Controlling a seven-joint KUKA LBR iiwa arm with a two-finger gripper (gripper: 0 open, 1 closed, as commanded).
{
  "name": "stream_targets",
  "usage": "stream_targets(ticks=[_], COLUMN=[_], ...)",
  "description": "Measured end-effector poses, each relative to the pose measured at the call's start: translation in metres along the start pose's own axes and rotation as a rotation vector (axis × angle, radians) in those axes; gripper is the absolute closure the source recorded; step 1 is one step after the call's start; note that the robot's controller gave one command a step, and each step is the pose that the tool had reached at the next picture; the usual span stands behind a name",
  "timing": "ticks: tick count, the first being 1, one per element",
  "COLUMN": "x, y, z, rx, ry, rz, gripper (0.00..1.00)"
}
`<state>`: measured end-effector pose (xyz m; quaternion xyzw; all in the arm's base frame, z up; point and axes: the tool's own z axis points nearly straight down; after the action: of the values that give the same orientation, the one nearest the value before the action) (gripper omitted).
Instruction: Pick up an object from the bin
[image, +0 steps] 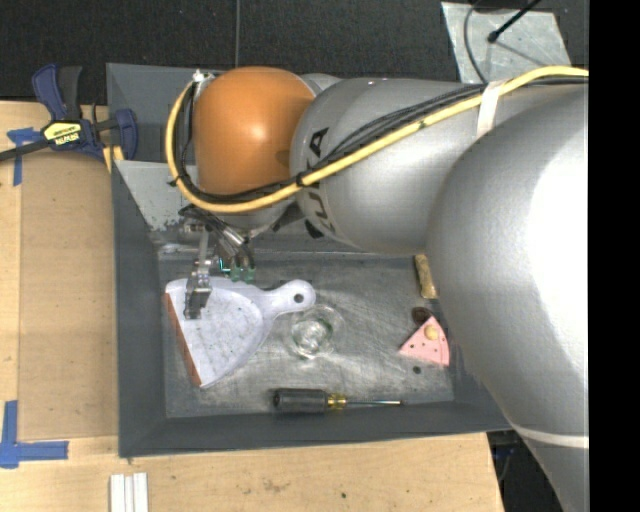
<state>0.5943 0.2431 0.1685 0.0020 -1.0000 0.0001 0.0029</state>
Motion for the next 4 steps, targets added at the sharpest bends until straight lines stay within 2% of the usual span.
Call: stream_targets(ticks=[1,2,3,4], x=[-0.002,-0.003,0.014,-0.022], y=[-0.001,-0.032,-0.088,-0.11], z=[-0.005,0.034,0.041,0.022], rx=[-0.002,-0.003,0.001,0.001], ry=[-0.008,-0.016,0.001,-0.01], rz=[0.004,-0.251,-0.513,-0.478], gripper=[0.0,0.0,0.0,0.0])
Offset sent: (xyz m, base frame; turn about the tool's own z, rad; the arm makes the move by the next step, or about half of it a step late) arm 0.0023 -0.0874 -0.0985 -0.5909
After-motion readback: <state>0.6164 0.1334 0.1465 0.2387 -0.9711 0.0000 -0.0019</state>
